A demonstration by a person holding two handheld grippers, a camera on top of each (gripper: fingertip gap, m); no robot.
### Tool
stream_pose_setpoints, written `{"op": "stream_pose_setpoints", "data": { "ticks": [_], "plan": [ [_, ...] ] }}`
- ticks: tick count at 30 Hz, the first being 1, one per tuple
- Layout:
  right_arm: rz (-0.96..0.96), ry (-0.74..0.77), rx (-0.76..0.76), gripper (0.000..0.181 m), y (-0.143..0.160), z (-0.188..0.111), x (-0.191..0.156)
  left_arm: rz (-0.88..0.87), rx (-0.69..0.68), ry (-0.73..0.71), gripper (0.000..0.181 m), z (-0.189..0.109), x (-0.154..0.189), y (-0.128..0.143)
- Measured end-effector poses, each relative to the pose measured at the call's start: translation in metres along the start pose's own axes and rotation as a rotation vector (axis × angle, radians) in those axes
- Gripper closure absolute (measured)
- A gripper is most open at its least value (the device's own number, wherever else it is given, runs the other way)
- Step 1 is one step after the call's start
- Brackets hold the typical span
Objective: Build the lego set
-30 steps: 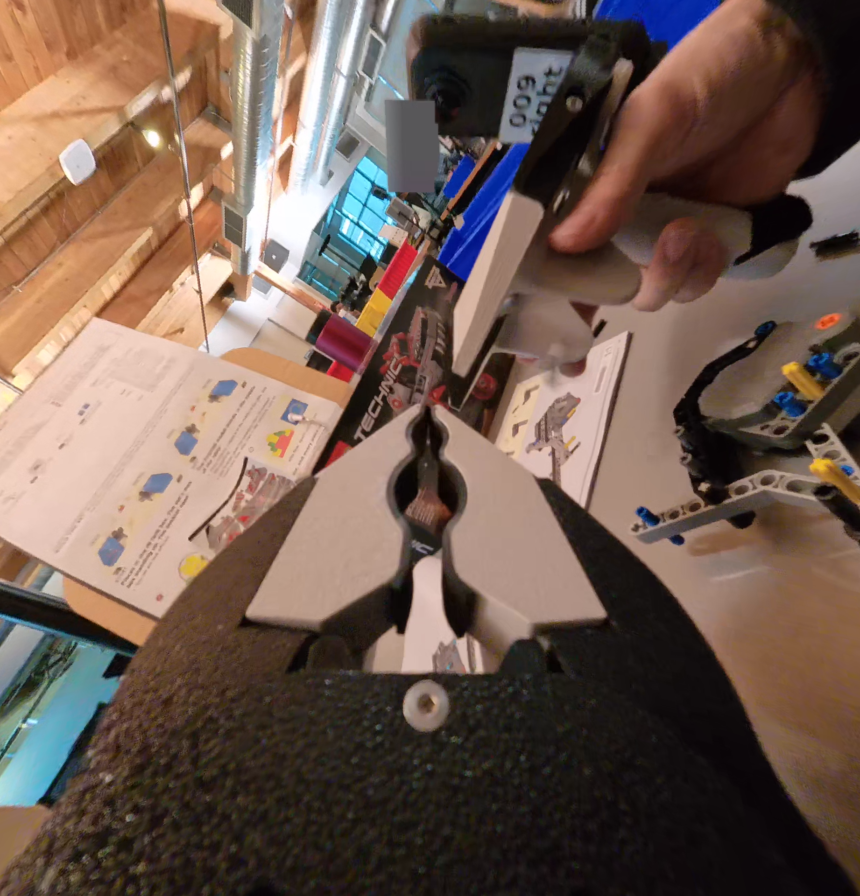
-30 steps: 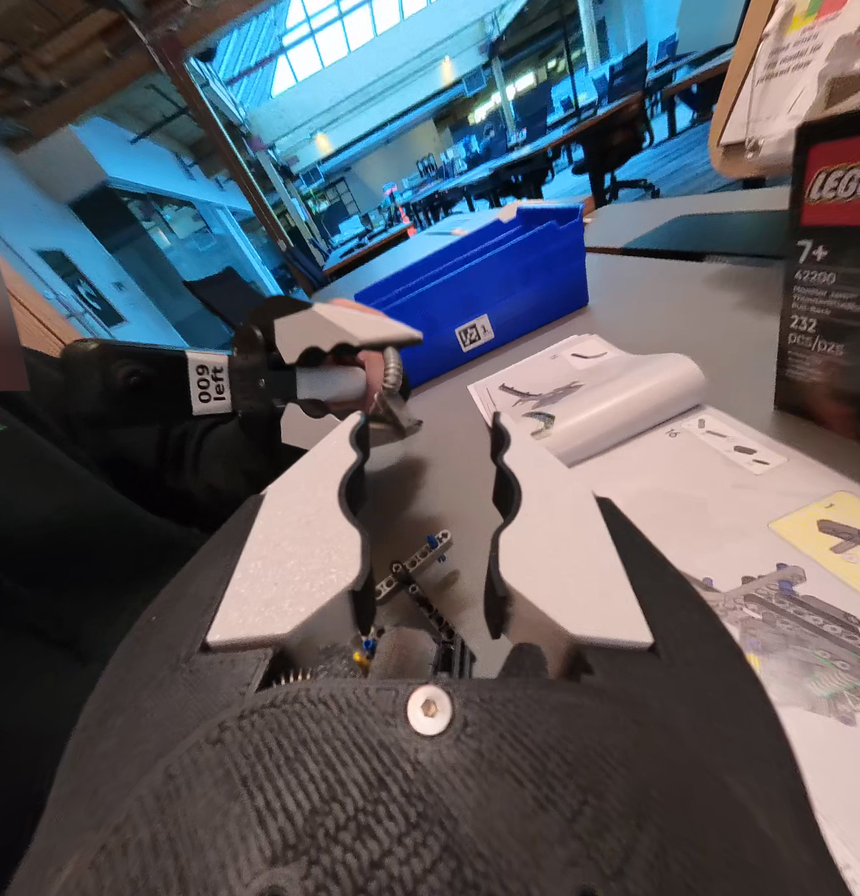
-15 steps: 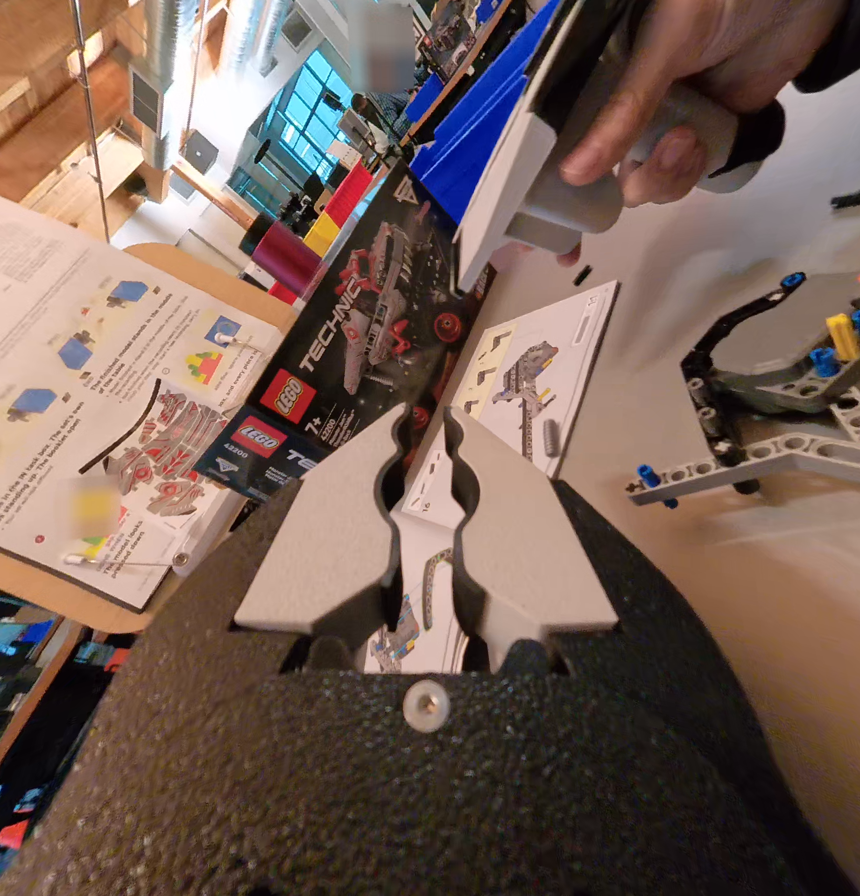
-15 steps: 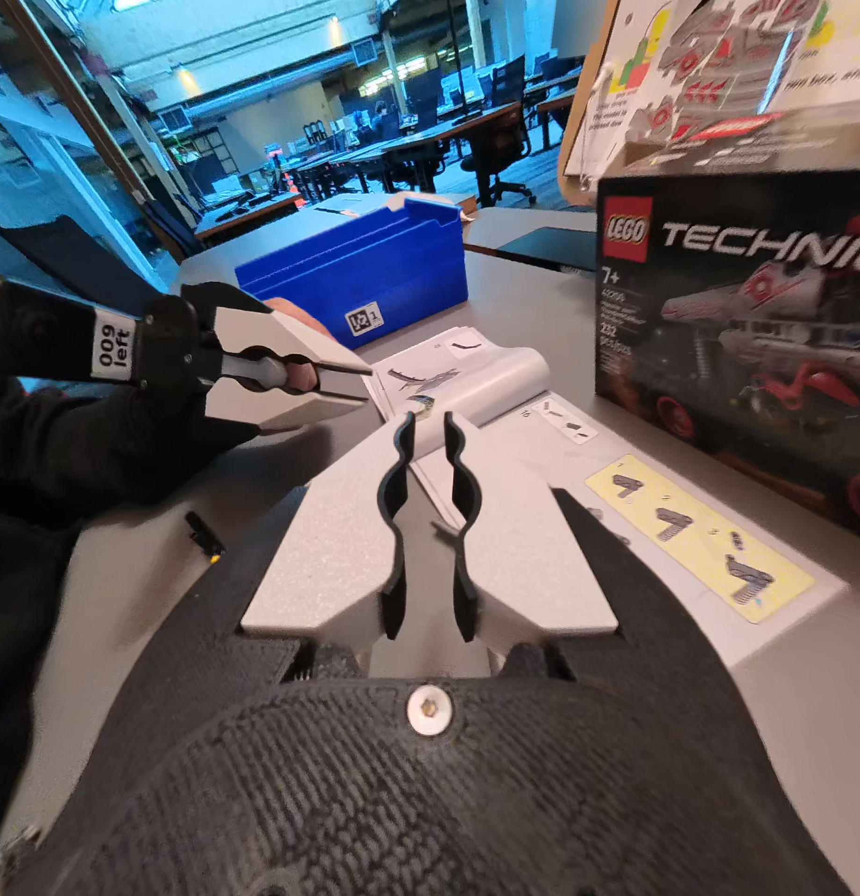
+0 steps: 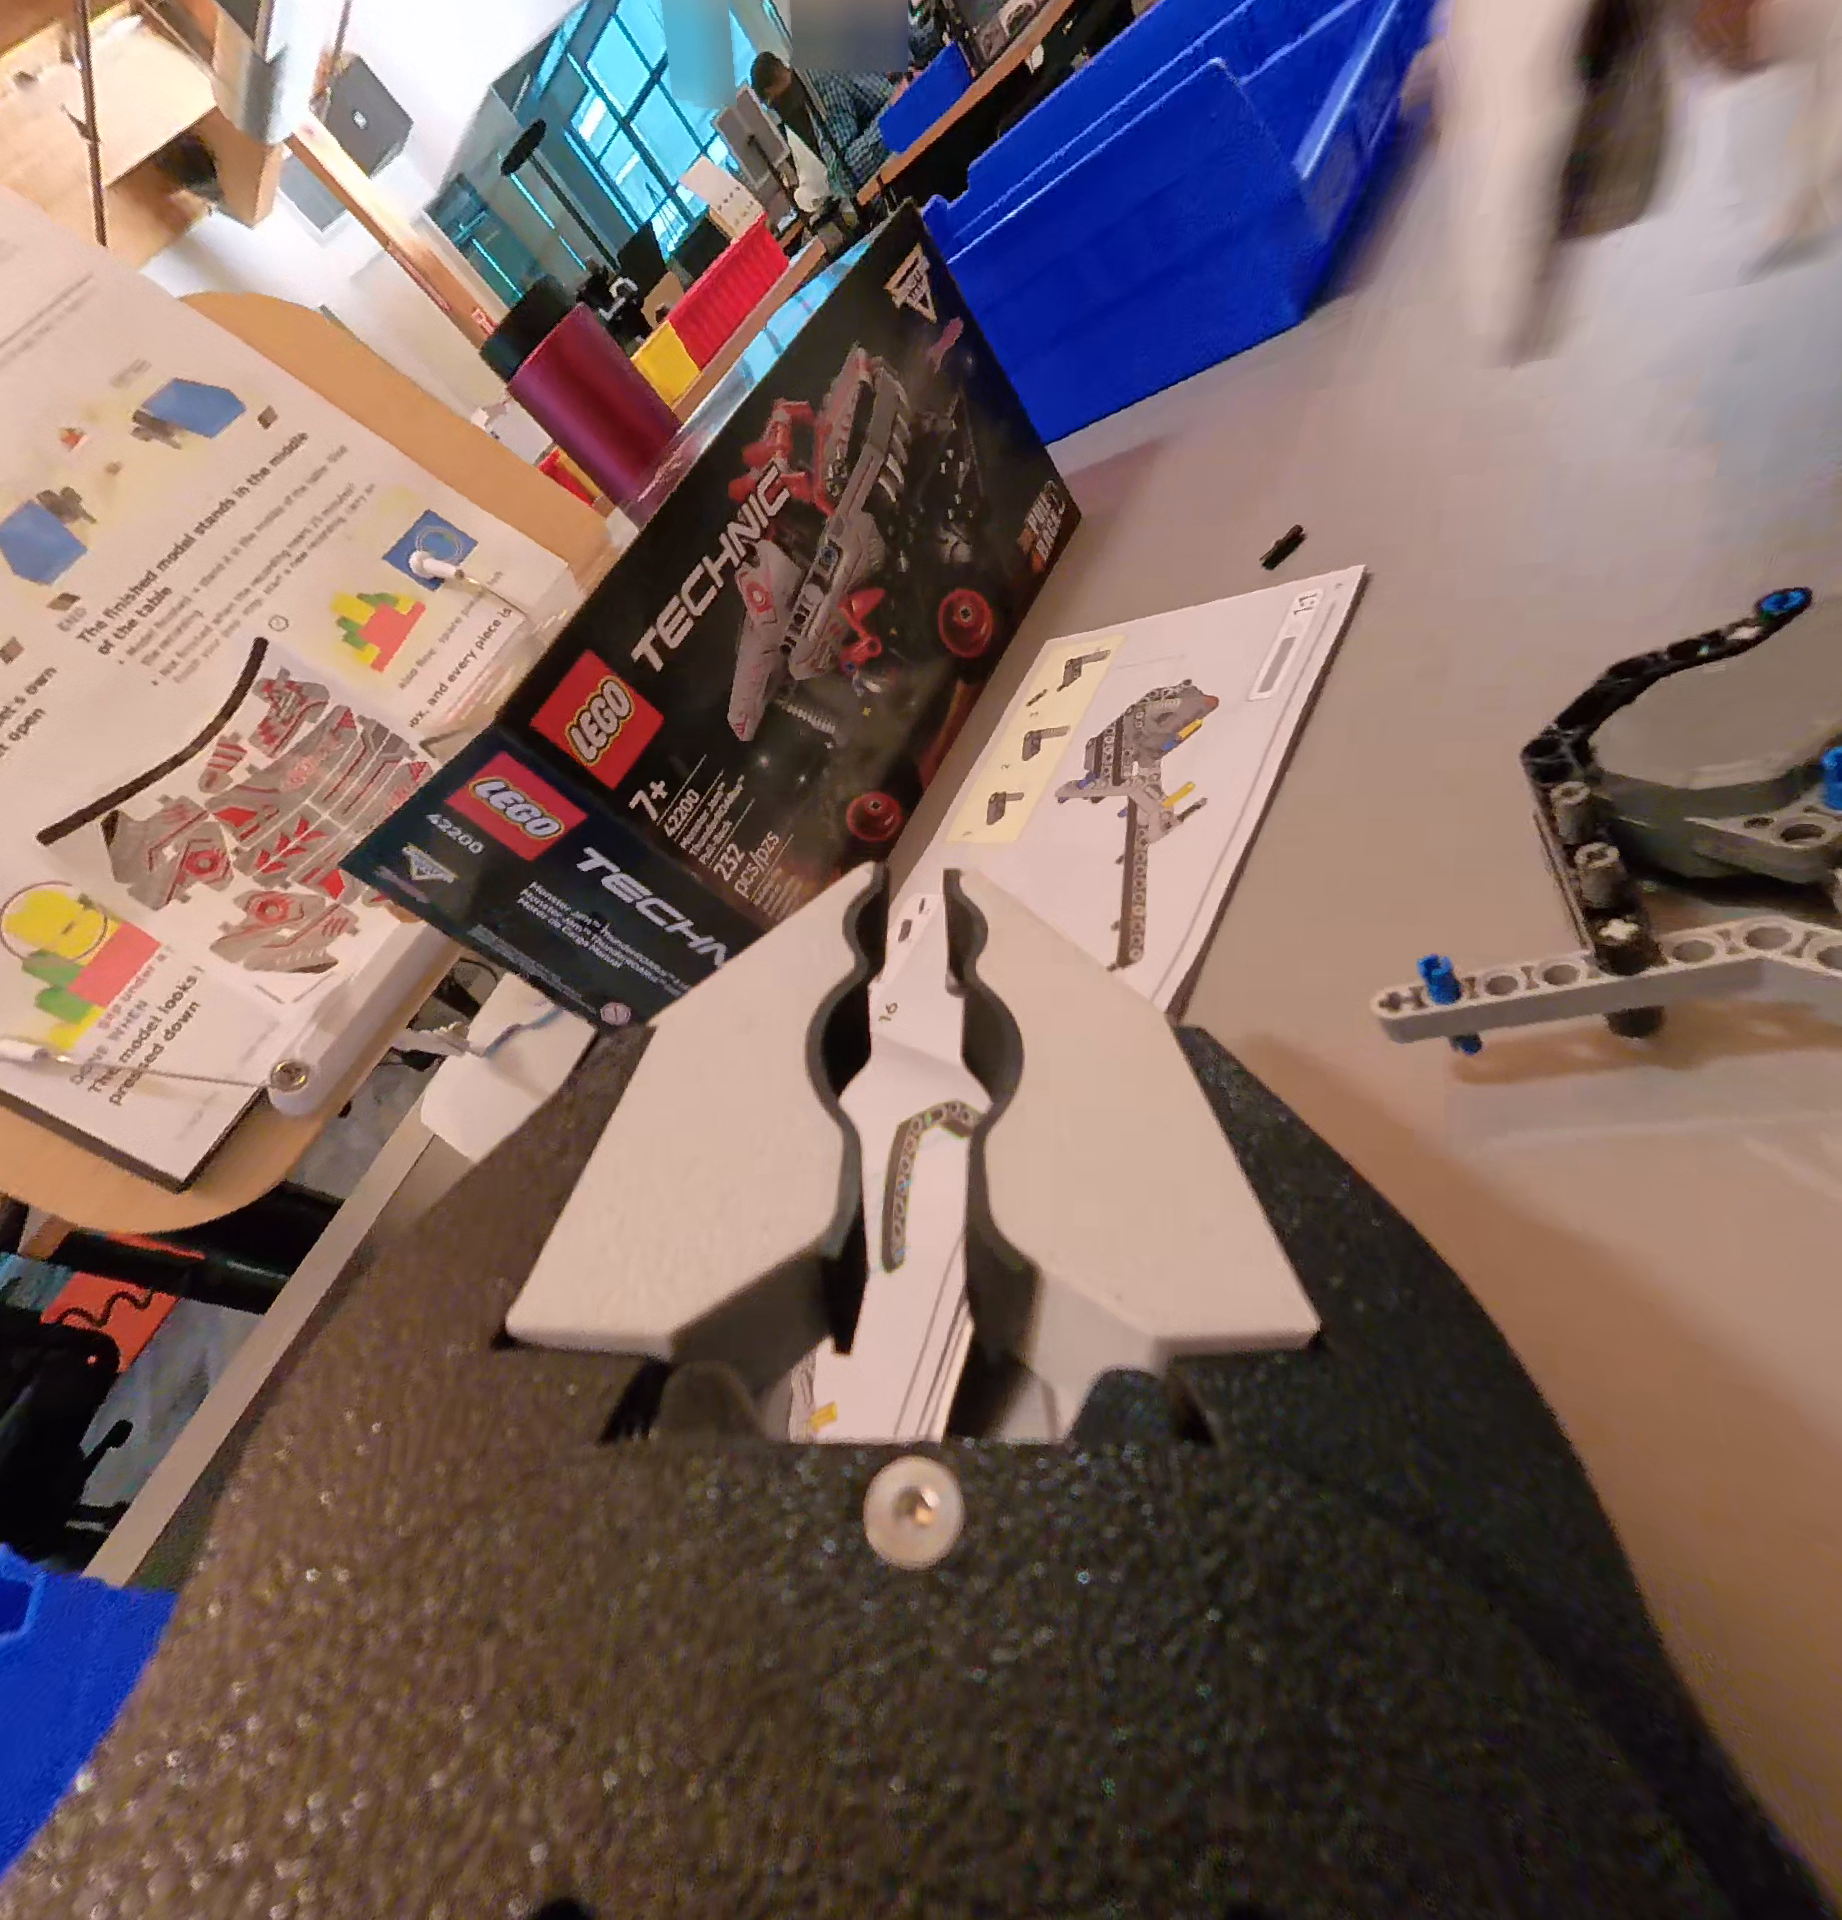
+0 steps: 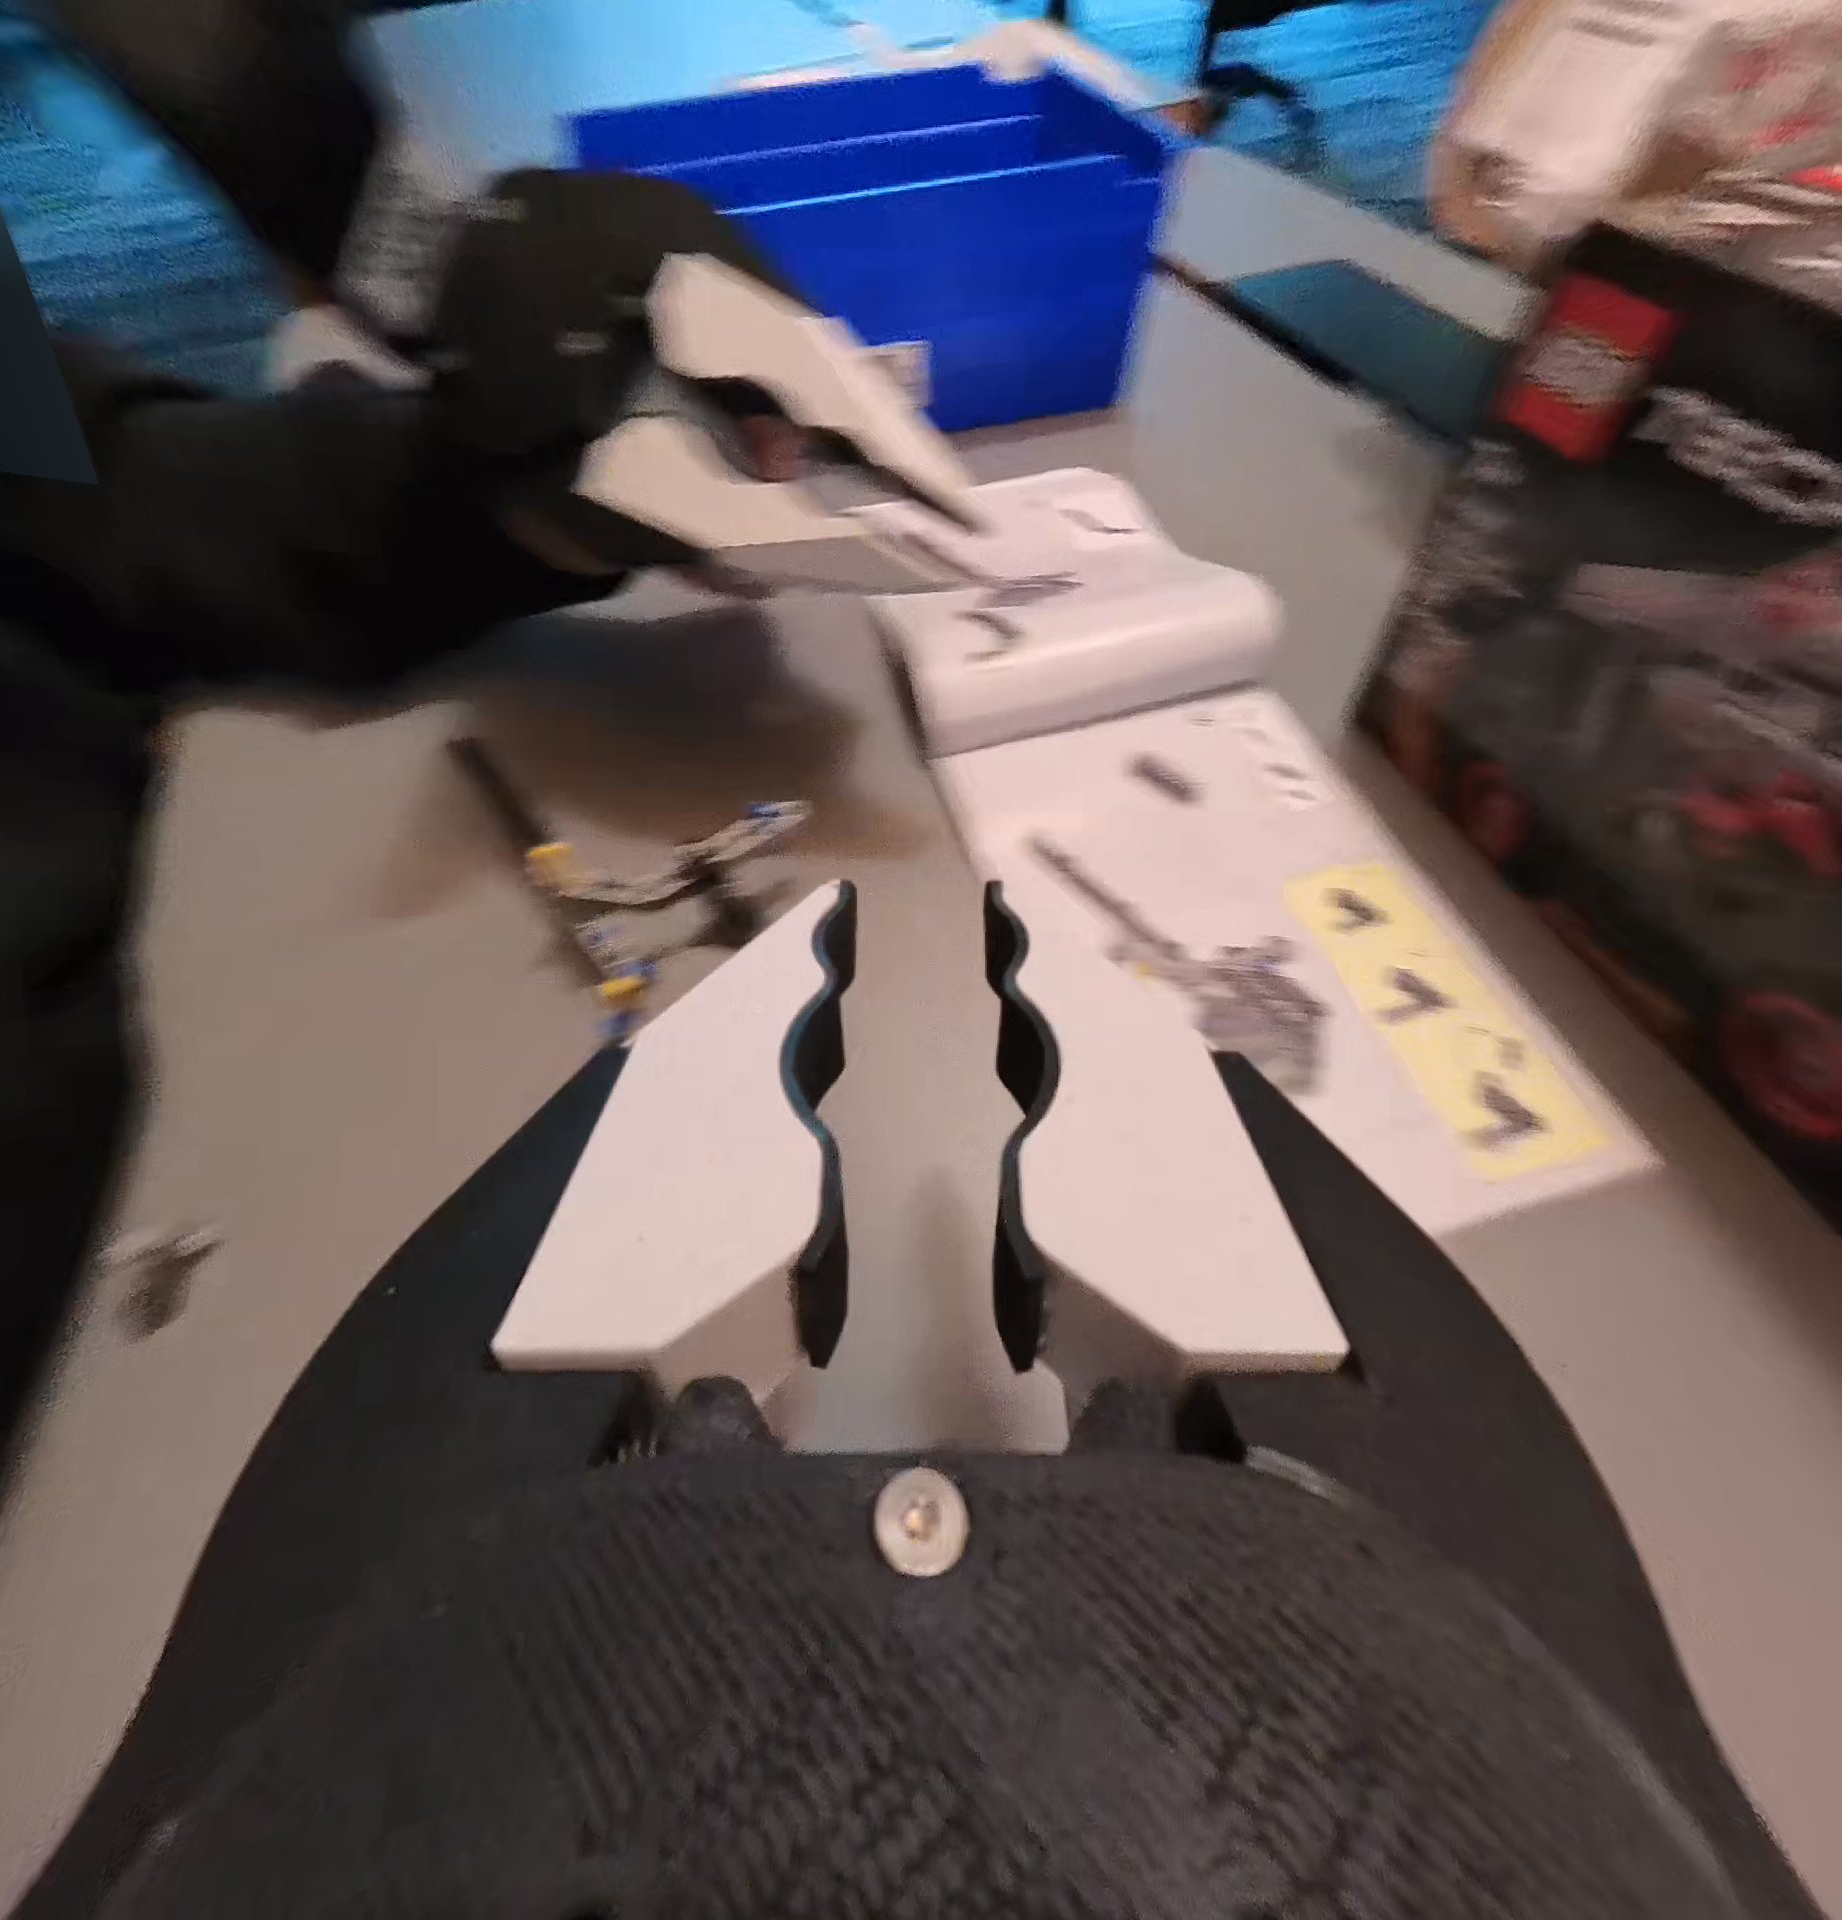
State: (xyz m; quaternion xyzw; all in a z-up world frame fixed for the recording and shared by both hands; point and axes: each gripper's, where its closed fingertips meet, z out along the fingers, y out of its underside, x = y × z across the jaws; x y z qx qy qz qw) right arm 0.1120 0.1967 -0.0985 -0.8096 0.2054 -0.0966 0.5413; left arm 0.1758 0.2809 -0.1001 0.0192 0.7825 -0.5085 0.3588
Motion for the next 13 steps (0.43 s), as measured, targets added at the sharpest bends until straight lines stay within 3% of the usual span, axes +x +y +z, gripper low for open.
{"op": "stream_pose_setpoints", "data": {
  "ticks": [1, 3, 7, 10, 13],
  "plan": [
    [-0.03, -0.085, -0.024, 0.158, 0.001, -0.006, -0.027, -0.004, 0.0, 0.002, 0.174, -0.002, 0.0, 0.001],
    [-0.129, -0.226, -0.134, 0.159, 0.019, -0.016, -0.085, -0.011, -0.005, 0.012, 0.174, -0.007, 0.003, 0.003],
    [-0.249, -0.228, -0.425, 0.139, 0.078, -0.019, -0.15, 0.006, -0.024, 0.021, 0.174, -0.01, 0.004, 0.003],
    [-0.209, -0.232, -0.436, 0.136, 0.094, -0.01, -0.181, 0.007, -0.02, 0.027, 0.174, -0.011, 0.004, -0.002],
    [-0.133, -0.211, -0.396, 0.141, 0.097, 0.002, -0.19, 0.001, -0.019, 0.023, 0.174, -0.014, 0.003, -0.002]
  ]
}}
